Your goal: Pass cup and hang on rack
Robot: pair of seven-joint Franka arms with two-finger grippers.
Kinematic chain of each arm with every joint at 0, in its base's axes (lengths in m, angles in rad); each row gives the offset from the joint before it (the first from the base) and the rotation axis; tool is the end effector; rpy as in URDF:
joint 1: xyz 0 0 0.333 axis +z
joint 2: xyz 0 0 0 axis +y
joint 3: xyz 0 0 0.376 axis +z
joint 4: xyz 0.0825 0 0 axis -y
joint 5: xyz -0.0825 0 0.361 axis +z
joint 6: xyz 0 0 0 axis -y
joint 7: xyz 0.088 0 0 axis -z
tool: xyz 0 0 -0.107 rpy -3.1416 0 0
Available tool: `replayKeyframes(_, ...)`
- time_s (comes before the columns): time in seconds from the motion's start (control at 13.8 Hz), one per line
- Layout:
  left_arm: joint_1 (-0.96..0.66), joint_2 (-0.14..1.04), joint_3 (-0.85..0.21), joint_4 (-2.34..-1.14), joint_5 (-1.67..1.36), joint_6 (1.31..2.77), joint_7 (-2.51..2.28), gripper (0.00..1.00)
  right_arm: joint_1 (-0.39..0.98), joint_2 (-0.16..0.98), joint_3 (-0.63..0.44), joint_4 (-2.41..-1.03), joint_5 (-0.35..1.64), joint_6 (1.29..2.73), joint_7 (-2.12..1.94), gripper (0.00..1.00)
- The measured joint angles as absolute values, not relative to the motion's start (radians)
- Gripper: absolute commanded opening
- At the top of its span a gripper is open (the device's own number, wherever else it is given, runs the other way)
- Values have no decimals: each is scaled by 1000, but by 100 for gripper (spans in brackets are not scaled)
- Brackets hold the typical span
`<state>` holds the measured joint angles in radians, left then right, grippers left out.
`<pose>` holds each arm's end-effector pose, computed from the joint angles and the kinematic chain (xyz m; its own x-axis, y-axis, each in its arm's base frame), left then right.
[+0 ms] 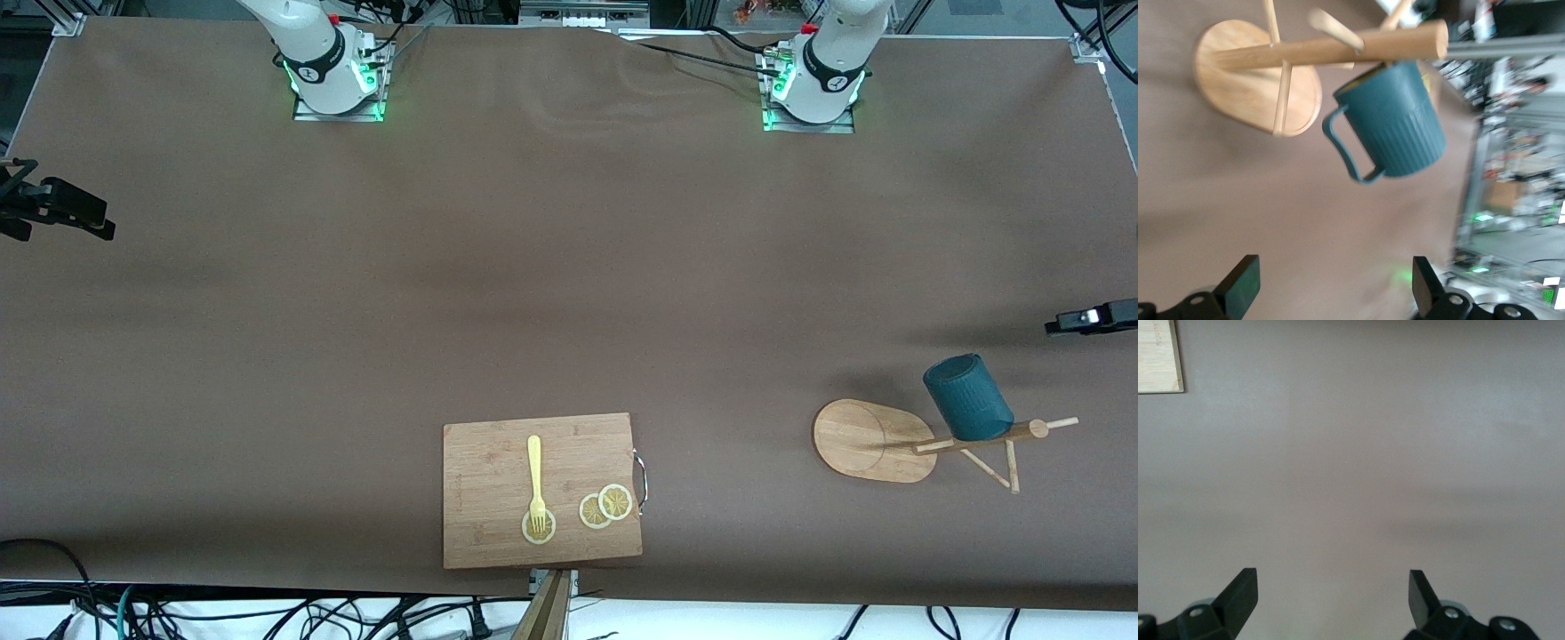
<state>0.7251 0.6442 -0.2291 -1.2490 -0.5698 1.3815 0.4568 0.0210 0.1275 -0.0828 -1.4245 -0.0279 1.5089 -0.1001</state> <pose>0.6171 0.3115 0.4465 0.9931 0.0336 -0.1127 0.1073 -0.6521 0.7505 0.5711 -0.0345 0.6743 0.9983 0.0368 -0.0462 0.0384 -0.9987 0.0340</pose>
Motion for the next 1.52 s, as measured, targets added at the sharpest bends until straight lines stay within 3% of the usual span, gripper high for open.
replayKeyframes(0.51,349,453,-237,-1251,-78,1401,411,100,21,128,-82,-1424,-28,1510,-100,100)
replayKeyframes(0.8,170,403,-236,-1252,-21,1399,245,100,21,128,-82,-1424,-28,1510,-100,100)
replayKeyframes(1.09,100,382,-233,-1252,3,1414,176,100,19,128,-83,-1424,-19,1510,-99,100)
replayKeyframes(1.3,3,329,-128,-1295,43,1600,163,100,18,128,-83,-1424,-15,1510,-99,100)
replayKeyframes(1.52,-52,199,-24,-1450,46,1754,163,100,17,128,-83,-1424,-15,1510,-99,100)
